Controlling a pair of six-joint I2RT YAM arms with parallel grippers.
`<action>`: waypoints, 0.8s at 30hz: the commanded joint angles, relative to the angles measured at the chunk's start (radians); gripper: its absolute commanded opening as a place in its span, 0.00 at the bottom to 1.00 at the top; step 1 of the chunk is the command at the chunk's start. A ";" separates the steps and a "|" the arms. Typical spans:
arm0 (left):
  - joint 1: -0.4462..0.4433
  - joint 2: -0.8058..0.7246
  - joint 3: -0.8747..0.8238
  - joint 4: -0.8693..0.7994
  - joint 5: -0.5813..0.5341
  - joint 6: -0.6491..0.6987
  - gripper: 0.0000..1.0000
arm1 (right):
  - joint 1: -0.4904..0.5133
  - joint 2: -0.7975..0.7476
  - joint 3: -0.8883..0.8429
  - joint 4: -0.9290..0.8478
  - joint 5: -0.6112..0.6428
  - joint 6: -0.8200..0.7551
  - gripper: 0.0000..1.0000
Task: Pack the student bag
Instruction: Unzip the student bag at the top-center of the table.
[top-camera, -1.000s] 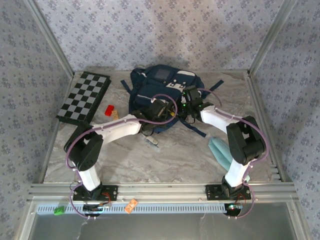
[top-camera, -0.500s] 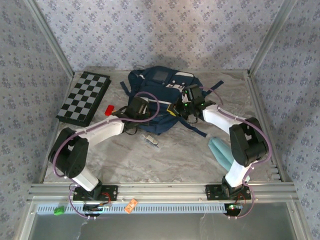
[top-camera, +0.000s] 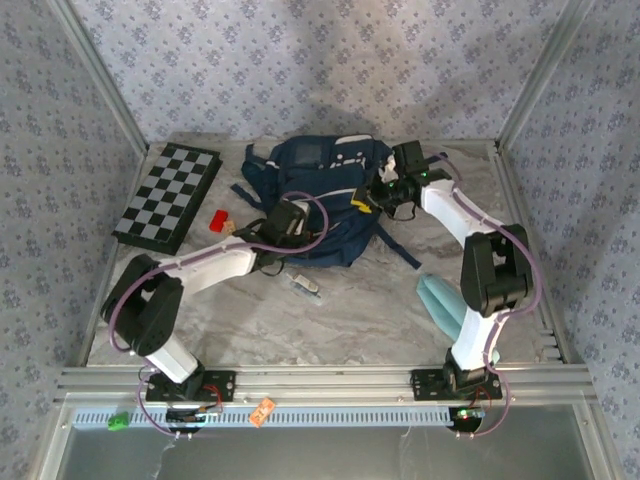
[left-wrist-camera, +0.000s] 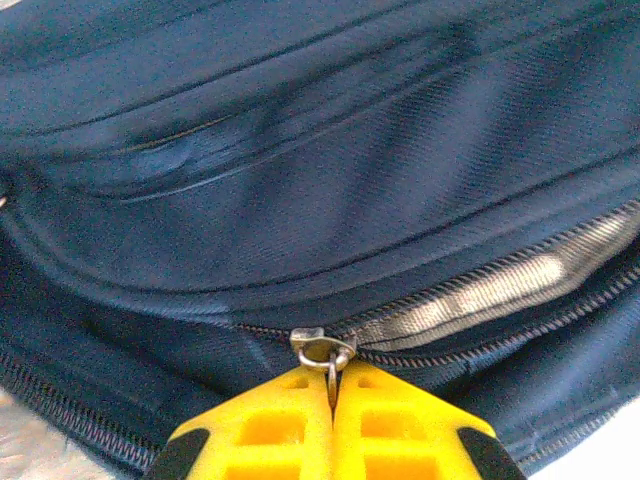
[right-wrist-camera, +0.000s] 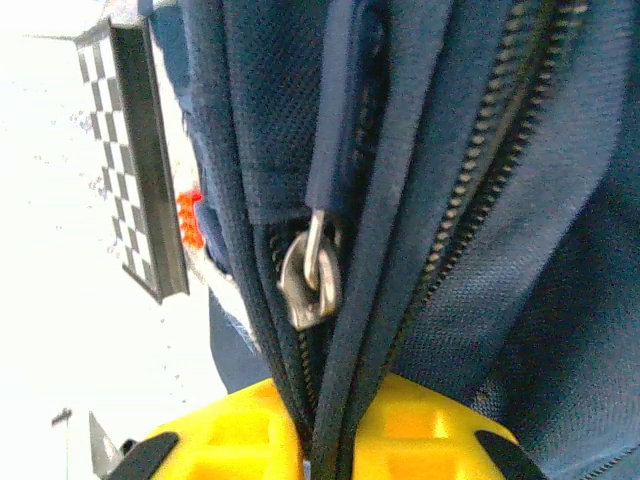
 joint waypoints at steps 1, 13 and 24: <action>-0.057 0.073 0.116 -0.032 0.003 -0.043 0.00 | -0.020 0.056 0.098 0.005 0.016 -0.057 0.22; -0.059 0.119 0.178 -0.051 -0.022 -0.017 0.00 | 0.125 -0.180 -0.377 0.348 0.172 0.226 0.59; -0.025 0.077 0.132 -0.072 -0.029 -0.002 0.00 | 0.142 -0.080 -0.303 0.395 0.240 0.239 0.17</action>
